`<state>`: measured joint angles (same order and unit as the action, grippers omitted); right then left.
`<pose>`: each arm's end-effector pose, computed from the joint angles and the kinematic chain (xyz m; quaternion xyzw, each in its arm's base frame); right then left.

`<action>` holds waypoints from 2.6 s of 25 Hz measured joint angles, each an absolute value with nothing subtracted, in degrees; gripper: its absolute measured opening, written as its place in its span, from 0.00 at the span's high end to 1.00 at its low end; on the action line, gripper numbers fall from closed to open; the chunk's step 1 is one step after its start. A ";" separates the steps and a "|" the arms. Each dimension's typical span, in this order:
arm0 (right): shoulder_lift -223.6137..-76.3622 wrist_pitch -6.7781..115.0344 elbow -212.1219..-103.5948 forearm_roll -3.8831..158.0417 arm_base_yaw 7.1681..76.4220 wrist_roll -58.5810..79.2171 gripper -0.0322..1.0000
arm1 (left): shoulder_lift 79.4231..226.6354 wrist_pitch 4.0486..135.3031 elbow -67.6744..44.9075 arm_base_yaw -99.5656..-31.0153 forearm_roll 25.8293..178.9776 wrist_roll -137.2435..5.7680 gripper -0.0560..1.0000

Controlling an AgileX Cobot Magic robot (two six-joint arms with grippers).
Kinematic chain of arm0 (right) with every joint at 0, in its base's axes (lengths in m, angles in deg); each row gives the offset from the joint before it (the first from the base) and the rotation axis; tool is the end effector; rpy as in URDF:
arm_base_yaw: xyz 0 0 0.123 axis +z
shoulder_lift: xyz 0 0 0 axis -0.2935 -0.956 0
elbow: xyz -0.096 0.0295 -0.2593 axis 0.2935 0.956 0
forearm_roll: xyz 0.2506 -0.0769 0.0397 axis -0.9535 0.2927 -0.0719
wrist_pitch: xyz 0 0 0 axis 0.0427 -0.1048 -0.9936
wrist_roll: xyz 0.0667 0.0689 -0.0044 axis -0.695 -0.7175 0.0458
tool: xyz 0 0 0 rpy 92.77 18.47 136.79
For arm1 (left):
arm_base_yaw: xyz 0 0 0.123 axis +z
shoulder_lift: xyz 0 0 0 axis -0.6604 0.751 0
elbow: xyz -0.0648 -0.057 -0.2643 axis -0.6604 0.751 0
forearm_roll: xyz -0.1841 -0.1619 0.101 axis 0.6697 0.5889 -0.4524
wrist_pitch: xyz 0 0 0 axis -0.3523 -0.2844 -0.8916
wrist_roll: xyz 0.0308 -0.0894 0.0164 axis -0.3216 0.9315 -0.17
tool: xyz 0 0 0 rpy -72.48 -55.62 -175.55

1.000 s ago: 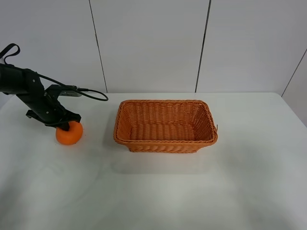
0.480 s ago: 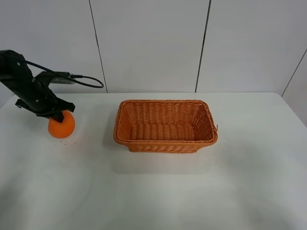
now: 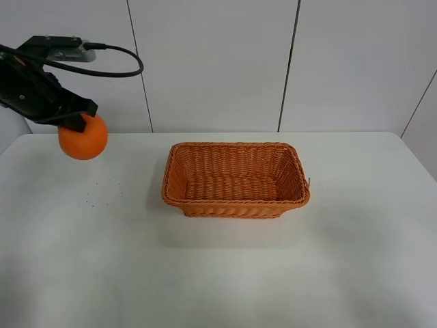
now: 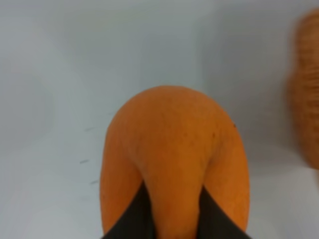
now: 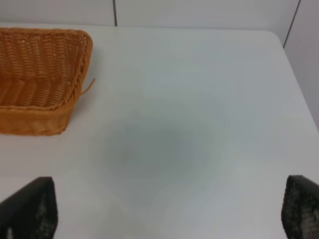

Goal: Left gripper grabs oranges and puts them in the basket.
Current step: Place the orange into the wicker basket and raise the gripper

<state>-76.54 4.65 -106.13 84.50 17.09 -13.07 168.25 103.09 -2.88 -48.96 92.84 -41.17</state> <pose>0.0198 0.0007 0.2838 0.0036 0.8431 0.0067 0.5378 0.3519 -0.0513 0.2906 0.1215 0.9301 -0.0234 0.3458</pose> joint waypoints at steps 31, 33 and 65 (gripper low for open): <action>-76.54 4.65 -106.13 84.50 17.09 -13.07 0.30 | 208.55 109.48 -42.37 -75.93 93.87 -35.54 0.78; -76.54 4.65 -106.13 84.50 17.09 -13.07 0.30 | 209.42 109.41 -42.40 -75.93 93.83 -35.54 0.78; -76.54 4.65 -106.13 84.50 17.09 -13.07 0.30 | 213.69 110.35 -42.67 -75.93 93.52 -35.39 0.20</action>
